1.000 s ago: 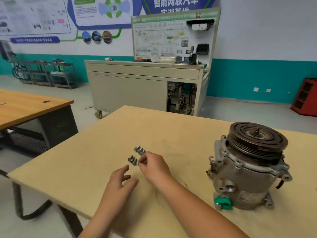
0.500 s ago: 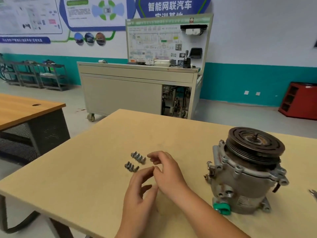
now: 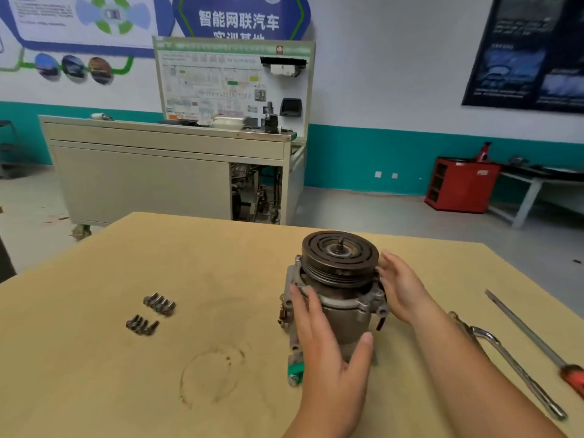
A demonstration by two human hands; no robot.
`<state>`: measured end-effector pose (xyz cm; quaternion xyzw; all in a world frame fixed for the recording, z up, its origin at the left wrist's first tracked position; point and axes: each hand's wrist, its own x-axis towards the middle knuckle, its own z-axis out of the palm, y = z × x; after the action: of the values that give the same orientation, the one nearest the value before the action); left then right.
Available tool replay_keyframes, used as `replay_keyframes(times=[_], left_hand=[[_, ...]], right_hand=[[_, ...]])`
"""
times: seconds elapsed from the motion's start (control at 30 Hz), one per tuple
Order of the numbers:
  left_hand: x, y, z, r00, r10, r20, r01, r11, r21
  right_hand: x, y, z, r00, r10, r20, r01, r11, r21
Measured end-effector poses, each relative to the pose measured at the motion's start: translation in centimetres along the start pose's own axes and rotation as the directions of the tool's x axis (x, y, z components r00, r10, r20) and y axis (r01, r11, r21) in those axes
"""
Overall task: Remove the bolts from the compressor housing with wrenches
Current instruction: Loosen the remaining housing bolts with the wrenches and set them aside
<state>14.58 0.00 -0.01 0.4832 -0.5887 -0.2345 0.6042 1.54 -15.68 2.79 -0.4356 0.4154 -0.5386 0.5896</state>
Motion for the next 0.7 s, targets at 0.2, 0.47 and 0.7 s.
replay_keyframes(times=[0.2,0.47,0.7], left_hand=[[0.2,0.3,0.7,0.999,-0.034,0.009,0.034,0.999,0.031],[1.2,0.1,0.4,0.995,-0.102,-0.013,0.100,0.989,-0.107],[4.0,-1.3,-0.2,0.984,-0.179,-0.026,0.166,0.953,-0.255]], right_hand=[[-0.9,1.8,1.1,0.974,0.157,0.161,-0.174,0.980,0.093],[-4.6,2.8,0.9,0.995,0.098,-0.026,-0.090,0.974,0.208],[-10.4,4.6,2.2,0.973,-0.093,-0.212,0.121,0.985,0.123]])
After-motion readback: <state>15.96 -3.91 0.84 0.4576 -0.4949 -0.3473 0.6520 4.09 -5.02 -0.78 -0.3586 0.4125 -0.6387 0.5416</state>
